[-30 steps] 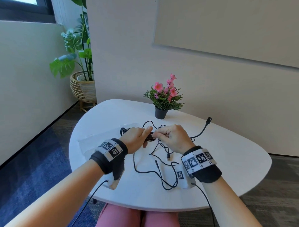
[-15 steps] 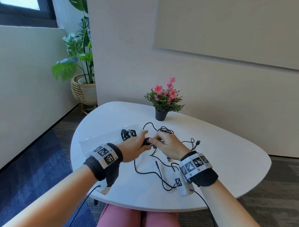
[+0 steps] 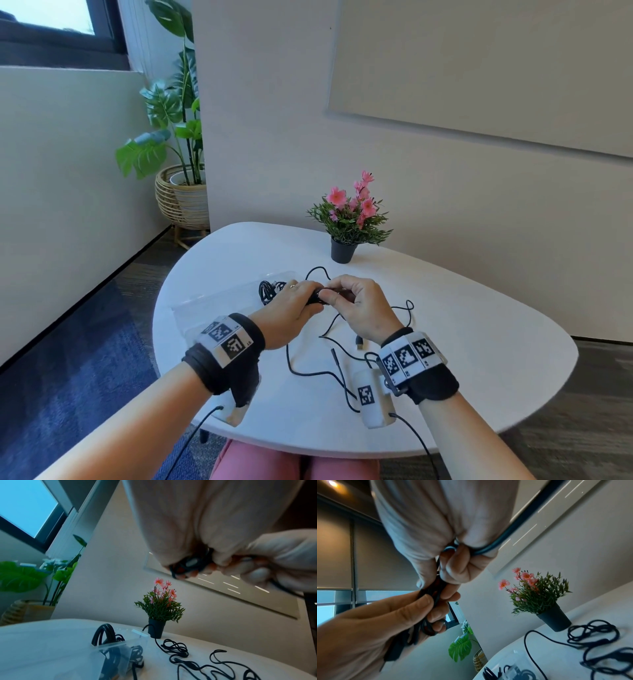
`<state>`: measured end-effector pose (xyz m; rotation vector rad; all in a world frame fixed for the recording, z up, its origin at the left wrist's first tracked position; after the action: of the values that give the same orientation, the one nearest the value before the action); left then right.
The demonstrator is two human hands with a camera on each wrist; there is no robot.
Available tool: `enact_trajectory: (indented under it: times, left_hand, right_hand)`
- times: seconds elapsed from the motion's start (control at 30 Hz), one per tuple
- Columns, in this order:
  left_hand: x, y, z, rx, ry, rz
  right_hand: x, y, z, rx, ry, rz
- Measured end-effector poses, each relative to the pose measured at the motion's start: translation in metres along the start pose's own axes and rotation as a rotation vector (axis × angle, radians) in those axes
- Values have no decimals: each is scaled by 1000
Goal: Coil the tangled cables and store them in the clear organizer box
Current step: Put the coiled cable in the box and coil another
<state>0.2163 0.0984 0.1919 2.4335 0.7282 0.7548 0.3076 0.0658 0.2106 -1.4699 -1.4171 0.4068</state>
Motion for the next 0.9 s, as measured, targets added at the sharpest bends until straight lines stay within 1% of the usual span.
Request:
enact_trajectory:
  times: [0.07, 0.13, 0.17, 0.2, 0.23, 0.3, 0.33, 0.4, 0.43, 0.47, 0.53, 0.6, 0.67, 0.7, 0.77, 0.8, 0.83, 0.87, 0.9]
  left_hand:
    - [0, 5, -10, 82, 123, 78]
    - [0, 1, -22, 209, 221, 83]
    - [1, -2, -25, 264, 230, 77]
    - [3, -4, -23, 280, 203, 76]
    - [4, -5, -21, 250, 155, 66]
    - [4, -3, -14, 89, 38, -8]
    - [3, -3, -15, 32, 17, -45]
    - [0, -9, -23, -100, 66, -118]
    - [-3, -14, -27, -218, 108, -168]
    - [-6, -18, -28, -340, 142, -214]
    - [-9, -21, -28, -508, 198, -257]
    - [-10, -21, -28, -722, 251, -294]
    - [-10, -22, -27, -956, 262, -362]
    - [-10, -21, -27, -998, 240, -394]
    - [-12, -23, -23, -887, 134, -445]
    - [-14, -23, -20, -745, 59, -450]
    - [-15, -20, -19, -529, -15, -409]
    - [-15, -14, -18, -280, -85, -306]
    - [-15, -4, -14, -91, -165, -189]
  right_hand:
    - [2, -3, -4, 21, 21, 7]
    - [5, -4, -8, 40, 31, 18]
    - [6, -4, -10, 48, 28, 25]
    - [6, -4, -9, 51, 19, 32]
    - [5, -5, -8, 52, 9, 38]
    - [6, -6, -6, 88, -3, 45]
    - [6, -7, -6, 139, -3, 57]
    - [7, -7, -11, 243, 26, 86]
    - [8, -6, -16, 267, 52, 89]
    - [8, -9, -19, 264, 74, 68]
    - [5, -12, -18, 222, 93, 10]
    - [0, -12, -10, 221, 96, 4]
    - [-4, -13, -10, 239, 100, 21]
    - [-3, -14, -15, 227, 110, 16]
    - [1, -23, -33, 159, 172, -42]
    - [5, -28, -44, 124, 208, -87]
    - [8, -32, -50, 86, 224, -123]
    - [12, -36, -54, 51, 223, -155]
    - [16, -37, -55, 21, 209, -181]
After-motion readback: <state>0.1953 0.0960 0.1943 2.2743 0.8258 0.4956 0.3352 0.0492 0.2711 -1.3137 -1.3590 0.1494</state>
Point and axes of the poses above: each hand's wrist, its own x-axis towards the middle knuckle, its own z-axis out of the palm, y = z × x, the point moved 10 cm from there along x, towards the middle knuckle, and after that the axes turned 8 degrees about y, right-handed, at the moved point
